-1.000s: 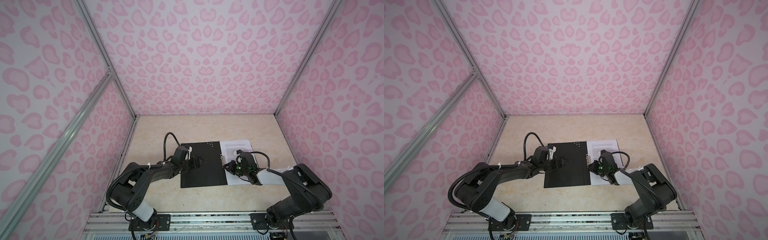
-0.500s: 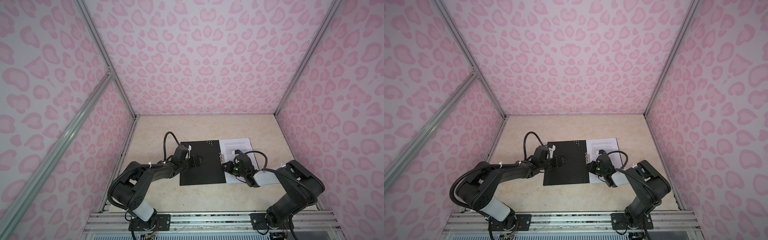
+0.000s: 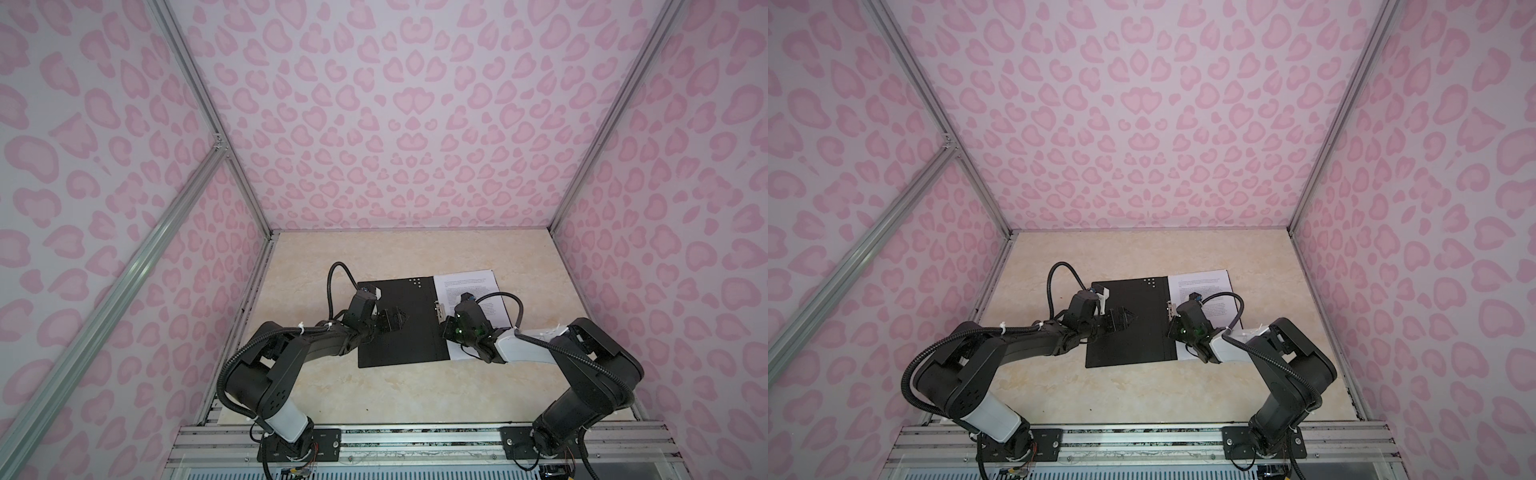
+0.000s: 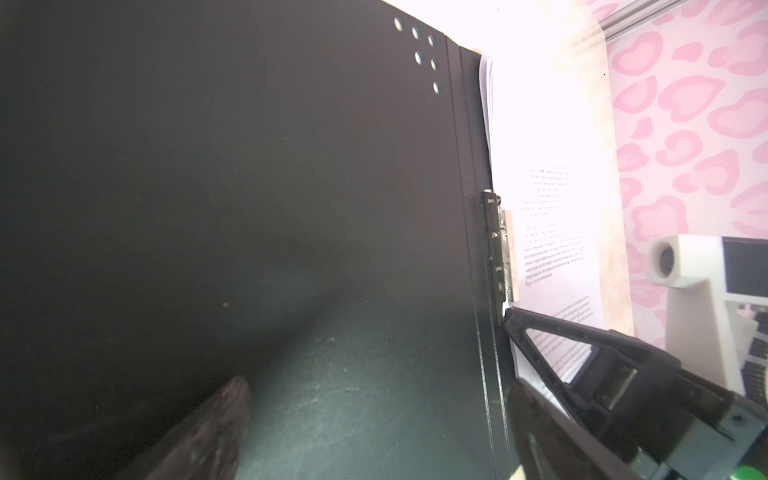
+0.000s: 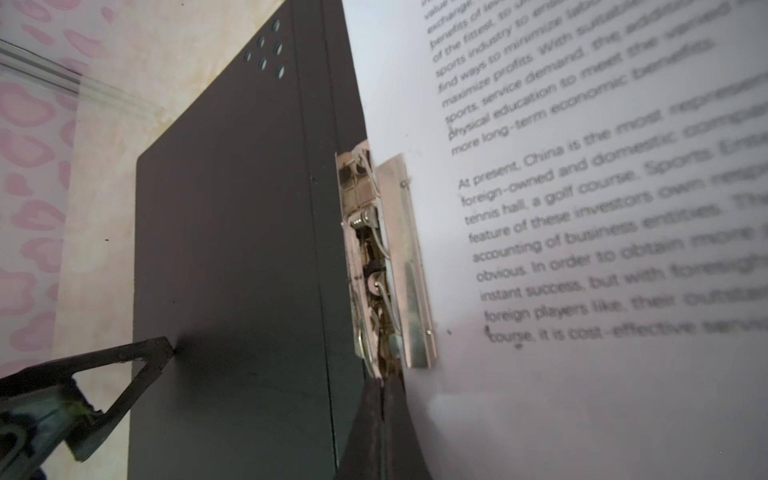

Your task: Put the files into the folder

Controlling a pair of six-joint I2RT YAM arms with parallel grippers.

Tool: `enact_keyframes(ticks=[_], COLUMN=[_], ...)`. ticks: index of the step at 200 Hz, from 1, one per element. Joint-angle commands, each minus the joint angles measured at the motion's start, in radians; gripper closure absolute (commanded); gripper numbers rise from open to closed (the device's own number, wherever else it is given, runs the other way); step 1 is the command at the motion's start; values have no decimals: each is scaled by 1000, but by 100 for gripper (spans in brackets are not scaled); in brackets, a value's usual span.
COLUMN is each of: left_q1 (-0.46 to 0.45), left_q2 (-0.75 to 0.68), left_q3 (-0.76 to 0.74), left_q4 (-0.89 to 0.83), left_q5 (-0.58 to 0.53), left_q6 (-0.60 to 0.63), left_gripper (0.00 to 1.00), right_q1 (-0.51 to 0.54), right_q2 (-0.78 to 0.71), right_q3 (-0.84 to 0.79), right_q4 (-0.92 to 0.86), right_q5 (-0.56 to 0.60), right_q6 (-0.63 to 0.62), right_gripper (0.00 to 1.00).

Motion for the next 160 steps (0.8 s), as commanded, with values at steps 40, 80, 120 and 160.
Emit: enact_keyframes(ticks=[40,80,120,160], left_q1=[4,3,3,3], left_q2=[45,43,55,54], left_q3=[-12,-11,-7,-8], left_q4=[-362,-365,-358,-355], left_q5=[-116,-122,-110,-104], left_q6=[-22,-21,-22,-22], left_gripper=[1,1,1,1], right_q1=[-5,17,44,88], right_q2=[68,141,177,106], right_q3=[58,78,83,144], right_q4=[-498,-491,-475,-462], right_q5=[146,152,139,47], right_q6=[-50,-46,-37,-53], right_gripper=[100,100,100,100])
